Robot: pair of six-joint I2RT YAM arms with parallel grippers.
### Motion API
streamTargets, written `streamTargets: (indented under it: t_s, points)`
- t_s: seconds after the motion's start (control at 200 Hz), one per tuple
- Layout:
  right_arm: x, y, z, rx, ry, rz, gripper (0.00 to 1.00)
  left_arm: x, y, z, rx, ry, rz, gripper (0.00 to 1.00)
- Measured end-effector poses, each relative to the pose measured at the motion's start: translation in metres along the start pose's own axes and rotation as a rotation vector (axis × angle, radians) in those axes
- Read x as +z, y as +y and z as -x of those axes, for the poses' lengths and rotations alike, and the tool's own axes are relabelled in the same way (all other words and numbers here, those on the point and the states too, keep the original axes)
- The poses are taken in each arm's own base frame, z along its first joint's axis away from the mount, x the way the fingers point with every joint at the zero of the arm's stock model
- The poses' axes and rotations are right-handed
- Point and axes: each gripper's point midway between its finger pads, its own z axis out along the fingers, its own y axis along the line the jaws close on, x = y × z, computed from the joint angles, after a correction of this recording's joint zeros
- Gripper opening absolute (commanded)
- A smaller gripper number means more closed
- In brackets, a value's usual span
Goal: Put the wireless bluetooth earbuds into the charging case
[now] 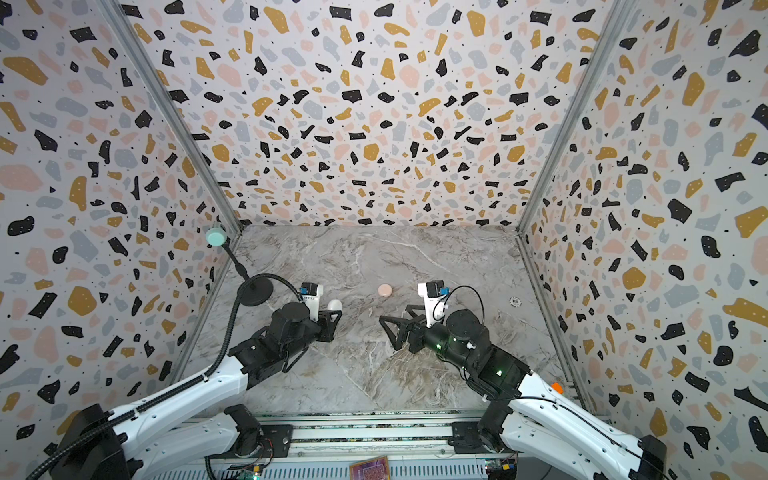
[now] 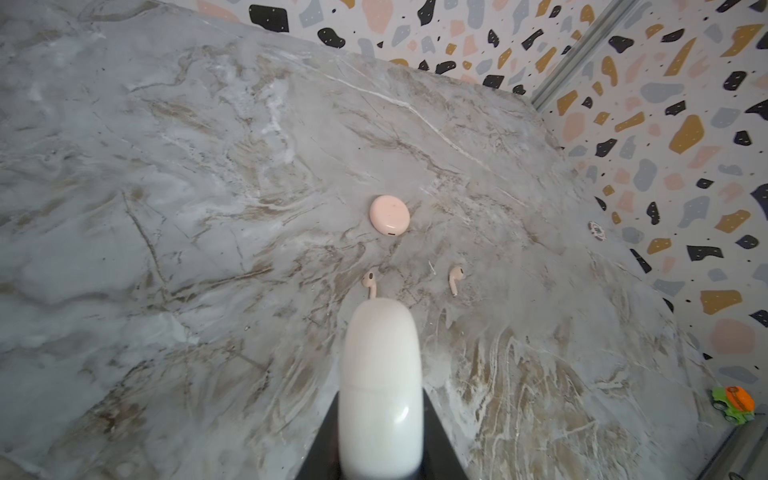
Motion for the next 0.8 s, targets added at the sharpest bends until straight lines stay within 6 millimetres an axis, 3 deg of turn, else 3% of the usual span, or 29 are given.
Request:
streamTargets:
  t_s: [0.21,0.455,0.796]
  points:
    - [0.006,-0.011,-0.015,-0.006,0.043,-0.019,1.0,0.024,0.015,-0.01,-0.024,0.103,0.051,0.0]
    - [0.018,-0.028,-0.036,-0.047,0.107,-0.05,1.0,0.052,0.022,-0.007,-0.043,0.19,0.064,0.0]
    - [0.03,-0.045,-0.056,-0.117,0.16,-0.074,1.0,0.09,0.036,-0.038,-0.051,0.353,0.091,0.0]
